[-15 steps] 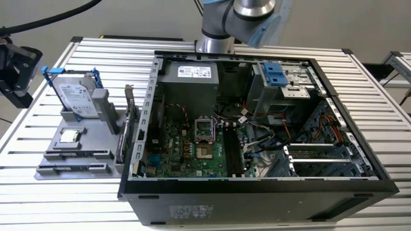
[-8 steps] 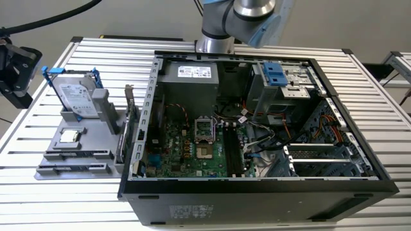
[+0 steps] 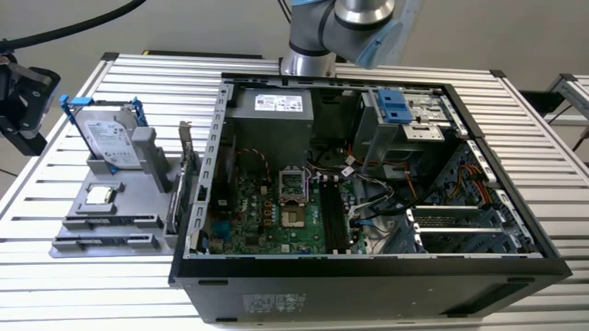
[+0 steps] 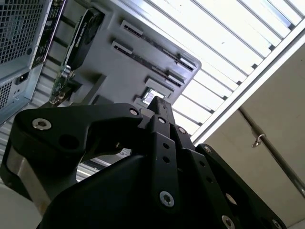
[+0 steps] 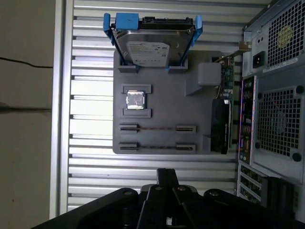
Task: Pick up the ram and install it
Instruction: 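Reach for the ram, then pick up the ram and move it above insertion slot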
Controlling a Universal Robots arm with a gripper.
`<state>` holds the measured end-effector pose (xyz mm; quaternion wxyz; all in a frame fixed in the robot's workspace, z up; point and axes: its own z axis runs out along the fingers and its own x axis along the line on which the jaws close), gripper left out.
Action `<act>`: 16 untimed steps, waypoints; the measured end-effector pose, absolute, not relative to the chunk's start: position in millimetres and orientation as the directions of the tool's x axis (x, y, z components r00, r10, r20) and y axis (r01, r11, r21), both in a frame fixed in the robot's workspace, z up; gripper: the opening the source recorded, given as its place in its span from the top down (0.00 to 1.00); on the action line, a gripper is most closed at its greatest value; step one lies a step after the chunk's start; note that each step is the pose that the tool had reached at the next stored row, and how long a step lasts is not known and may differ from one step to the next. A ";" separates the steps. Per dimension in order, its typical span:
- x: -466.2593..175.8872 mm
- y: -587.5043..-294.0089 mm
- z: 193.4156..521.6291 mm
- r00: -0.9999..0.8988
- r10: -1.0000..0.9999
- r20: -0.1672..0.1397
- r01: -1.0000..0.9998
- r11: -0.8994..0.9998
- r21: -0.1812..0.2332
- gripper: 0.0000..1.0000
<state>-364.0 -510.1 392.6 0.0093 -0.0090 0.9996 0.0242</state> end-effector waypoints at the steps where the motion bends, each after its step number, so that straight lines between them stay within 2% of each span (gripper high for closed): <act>1: -364.0 -510.1 392.6 -1.000 -0.015 -0.019 -0.016 0.999 0.048 1.00; 16: -364.1 -510.1 392.6 -1.000 0.009 -0.019 0.008 0.999 0.048 1.00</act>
